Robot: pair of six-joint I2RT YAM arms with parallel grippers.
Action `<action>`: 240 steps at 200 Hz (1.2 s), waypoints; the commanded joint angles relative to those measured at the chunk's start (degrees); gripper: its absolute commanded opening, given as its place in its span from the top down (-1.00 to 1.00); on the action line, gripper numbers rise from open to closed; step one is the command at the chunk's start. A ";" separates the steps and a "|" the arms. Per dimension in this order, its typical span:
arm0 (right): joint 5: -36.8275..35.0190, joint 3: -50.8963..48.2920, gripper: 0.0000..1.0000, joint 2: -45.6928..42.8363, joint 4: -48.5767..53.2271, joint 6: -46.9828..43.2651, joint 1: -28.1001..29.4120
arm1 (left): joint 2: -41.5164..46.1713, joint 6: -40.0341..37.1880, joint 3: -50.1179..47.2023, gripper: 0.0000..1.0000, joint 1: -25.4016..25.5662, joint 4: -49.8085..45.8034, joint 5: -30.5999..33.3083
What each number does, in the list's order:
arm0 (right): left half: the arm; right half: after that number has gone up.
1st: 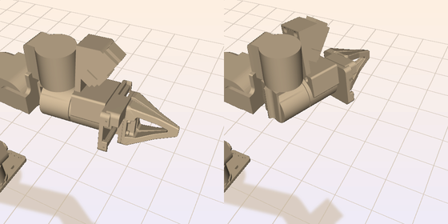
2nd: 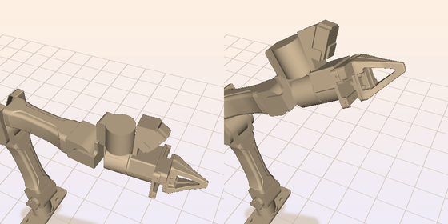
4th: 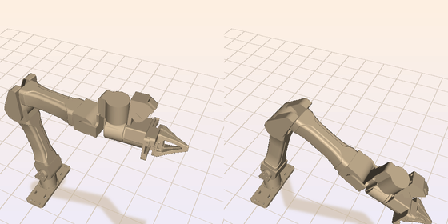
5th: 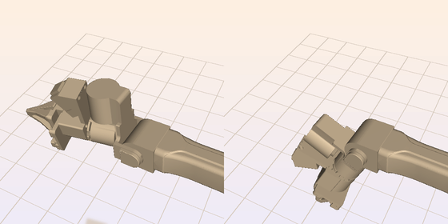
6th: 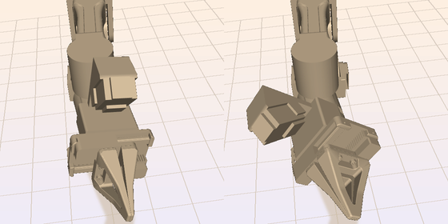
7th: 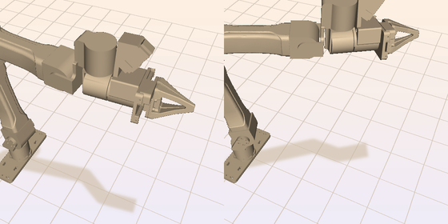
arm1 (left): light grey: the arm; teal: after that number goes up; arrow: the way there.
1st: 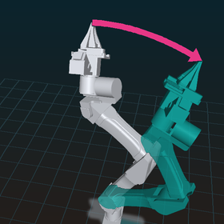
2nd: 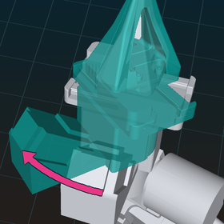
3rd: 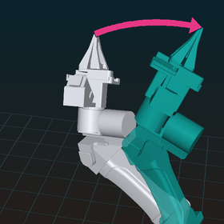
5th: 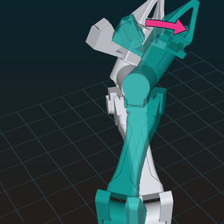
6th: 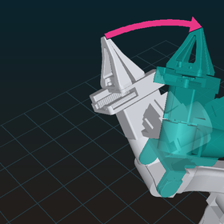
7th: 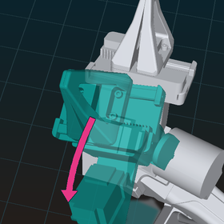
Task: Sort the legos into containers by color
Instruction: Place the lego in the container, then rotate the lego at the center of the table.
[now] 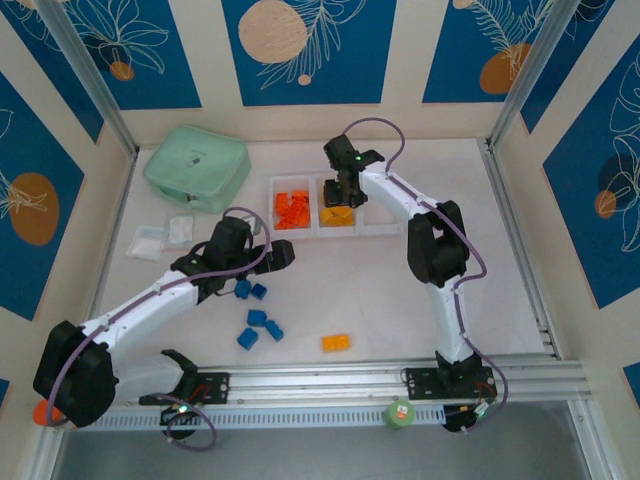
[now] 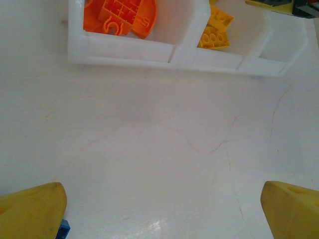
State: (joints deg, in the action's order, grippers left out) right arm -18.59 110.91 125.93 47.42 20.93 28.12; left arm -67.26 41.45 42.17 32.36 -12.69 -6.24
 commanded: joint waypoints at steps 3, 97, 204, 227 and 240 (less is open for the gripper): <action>0.77 0.91 -0.04 -3.41 1.73 -1.01 0.26 | 0.39 -1.15 2.10 -0.99 -0.72 0.40 -1.36; 6.31 -22.55 -0.16 -24.47 -1.93 0.15 3.96 | 5.82 -0.37 -0.39 -0.99 0.53 -2.20 -3.38; 5.76 -49.05 -0.43 -43.29 3.16 2.10 22.58 | 14.86 3.75 -6.54 -0.99 8.61 -8.55 0.52; 7.35 -52.41 -0.49 -45.95 3.38 5.00 27.36 | 16.01 4.23 -7.12 -0.99 9.38 -10.68 0.36; 8.07 -54.42 -0.54 -46.62 2.60 7.02 30.27 | 16.70 4.58 -7.26 -0.99 9.99 -11.62 0.51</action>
State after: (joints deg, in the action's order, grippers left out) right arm -12.97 59.33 81.45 49.01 24.01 54.57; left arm -52.21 44.73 35.51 41.17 -21.15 -6.81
